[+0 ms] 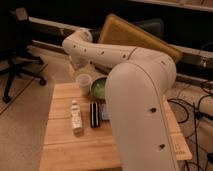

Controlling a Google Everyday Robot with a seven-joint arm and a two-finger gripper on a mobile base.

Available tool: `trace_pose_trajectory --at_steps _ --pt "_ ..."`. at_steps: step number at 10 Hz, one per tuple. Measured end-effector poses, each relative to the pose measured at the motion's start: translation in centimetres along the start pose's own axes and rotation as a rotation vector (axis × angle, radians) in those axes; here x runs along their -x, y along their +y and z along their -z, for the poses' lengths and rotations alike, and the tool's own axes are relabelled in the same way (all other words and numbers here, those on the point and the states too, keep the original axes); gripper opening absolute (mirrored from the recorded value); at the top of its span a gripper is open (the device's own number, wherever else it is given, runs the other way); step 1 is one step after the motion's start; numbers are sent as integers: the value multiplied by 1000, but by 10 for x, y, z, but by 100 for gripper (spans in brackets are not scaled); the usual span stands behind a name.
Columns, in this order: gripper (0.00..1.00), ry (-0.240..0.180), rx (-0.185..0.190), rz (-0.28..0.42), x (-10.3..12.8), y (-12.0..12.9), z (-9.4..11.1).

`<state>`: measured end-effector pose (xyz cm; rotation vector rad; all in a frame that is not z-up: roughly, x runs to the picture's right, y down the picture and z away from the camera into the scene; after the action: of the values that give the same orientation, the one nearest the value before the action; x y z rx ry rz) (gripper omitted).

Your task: Move the arm in a circular motion

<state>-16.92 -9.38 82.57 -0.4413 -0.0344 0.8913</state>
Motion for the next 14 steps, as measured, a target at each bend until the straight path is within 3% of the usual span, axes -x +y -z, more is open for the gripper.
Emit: trace_pose_trajectory --at_steps 1,3,5,6,9,11,14 --pt "65 -1 51 18 -1 20 1" --pt "65 6 116 44 -7 50 12" --pt "65 23 137 77 -20 74 30" --pt "65 37 125 83 -29 78 37" --pt "65 99 53 49 -72 65 49" --pt "65 157 -72 -57 -114 13 57" --pt "65 176 -249 -188 -139 -73 69"
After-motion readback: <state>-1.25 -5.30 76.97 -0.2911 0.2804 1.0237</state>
